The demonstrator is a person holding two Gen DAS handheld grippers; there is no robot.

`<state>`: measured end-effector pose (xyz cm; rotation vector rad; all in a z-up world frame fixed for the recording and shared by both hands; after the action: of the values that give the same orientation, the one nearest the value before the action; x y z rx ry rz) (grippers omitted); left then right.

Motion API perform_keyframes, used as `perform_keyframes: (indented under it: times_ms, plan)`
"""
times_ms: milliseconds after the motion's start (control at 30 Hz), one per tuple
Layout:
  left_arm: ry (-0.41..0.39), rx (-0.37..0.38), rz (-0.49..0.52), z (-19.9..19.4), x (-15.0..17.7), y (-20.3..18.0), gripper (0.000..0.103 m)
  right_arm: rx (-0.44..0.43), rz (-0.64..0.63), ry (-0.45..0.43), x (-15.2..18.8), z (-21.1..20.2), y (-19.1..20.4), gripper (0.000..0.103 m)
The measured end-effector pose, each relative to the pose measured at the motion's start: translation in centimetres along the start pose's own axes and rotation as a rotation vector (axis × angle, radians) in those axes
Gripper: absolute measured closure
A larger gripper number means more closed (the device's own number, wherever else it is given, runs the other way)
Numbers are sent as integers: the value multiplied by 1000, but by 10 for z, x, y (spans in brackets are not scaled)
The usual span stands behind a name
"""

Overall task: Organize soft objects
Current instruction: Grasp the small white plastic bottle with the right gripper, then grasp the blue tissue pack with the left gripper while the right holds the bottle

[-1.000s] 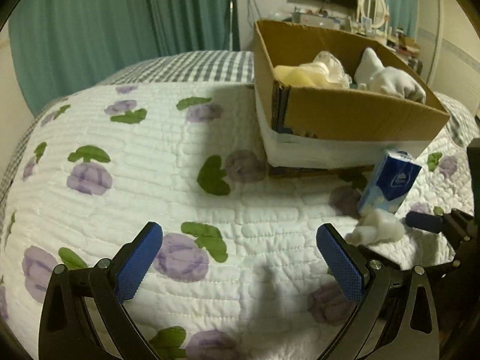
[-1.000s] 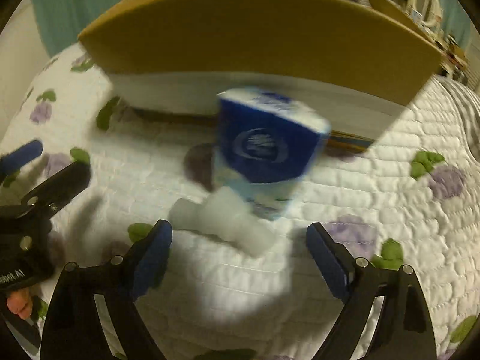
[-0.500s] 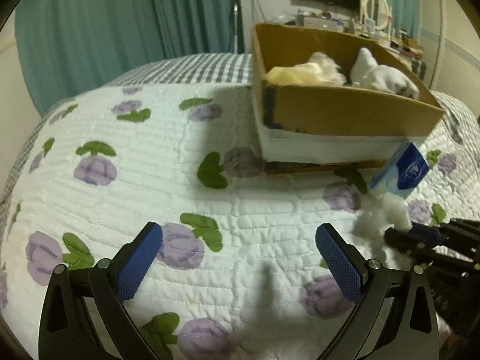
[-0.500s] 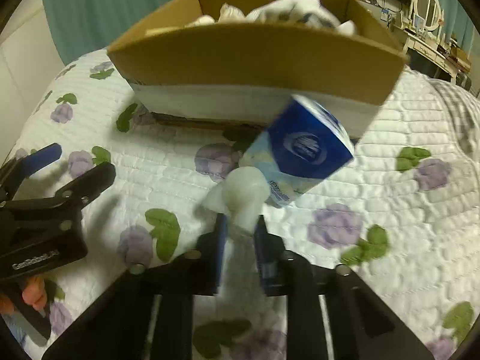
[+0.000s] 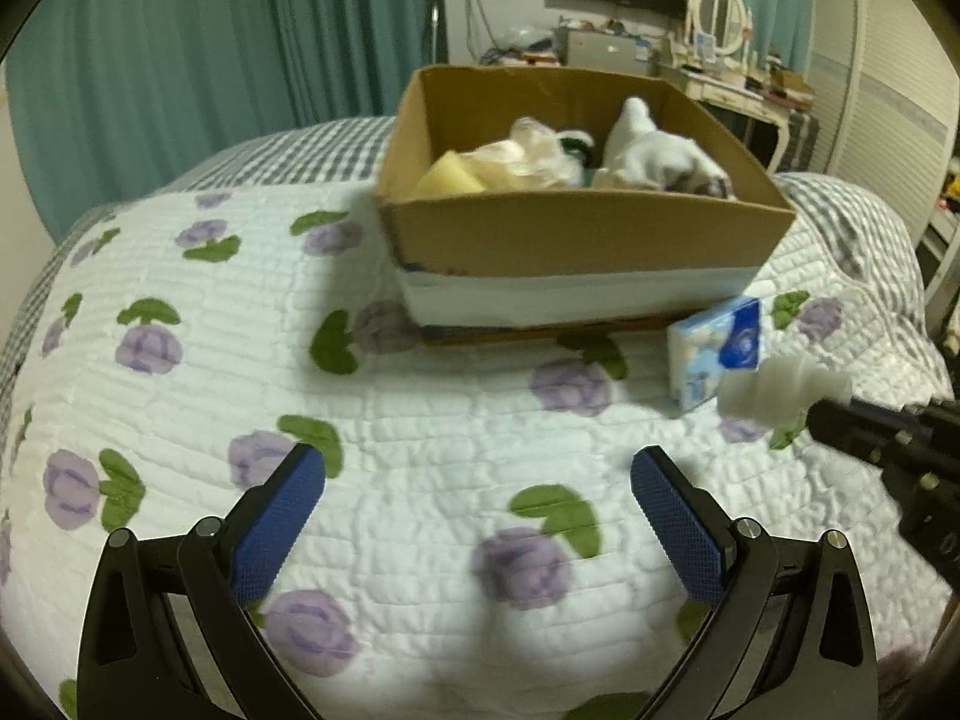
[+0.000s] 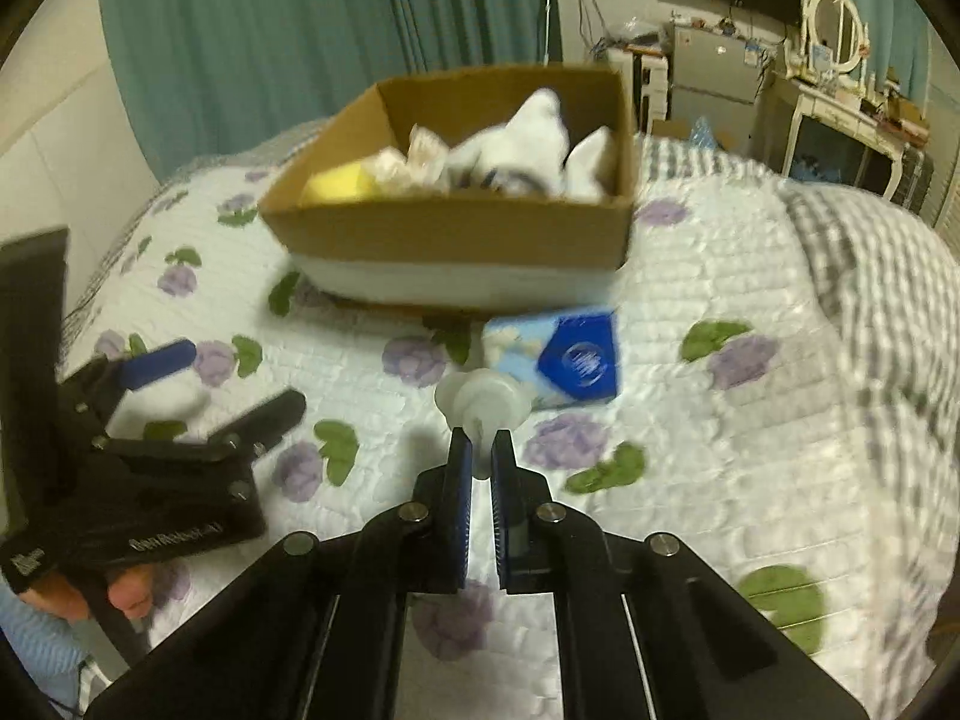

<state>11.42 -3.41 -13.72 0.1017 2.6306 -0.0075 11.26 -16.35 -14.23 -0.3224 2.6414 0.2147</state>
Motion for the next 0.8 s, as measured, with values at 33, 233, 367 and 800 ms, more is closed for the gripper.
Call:
perform_keyframes:
  times_ms: [33, 233, 367, 800]
  plan:
    - [0, 8, 1, 0, -2, -4, 0, 9, 0, -9, -2, -5, -4, 97]
    - [-2, 61, 7, 8, -16, -42, 0, 106, 11, -23, -19, -19, -45, 97]
    - [6, 84, 36, 28, -27, -66, 4, 150, 33, -7, -29, -12, -77, 97]
    - [19, 178, 163, 75, -53, -105, 63, 134, 83, 23, -34, 19, -118, 97]
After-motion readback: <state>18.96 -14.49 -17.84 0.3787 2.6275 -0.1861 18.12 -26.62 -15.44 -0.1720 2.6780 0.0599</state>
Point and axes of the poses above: each gripper's, at about its wrist camera, not at the fingertips, and z roughly the way its jaws point, y to its left, x to its underside, the point moved 3 cm from there along z, roughly the way its jaws point, and after that the axes turned 12 degrees about y, right-handed, at the moved point
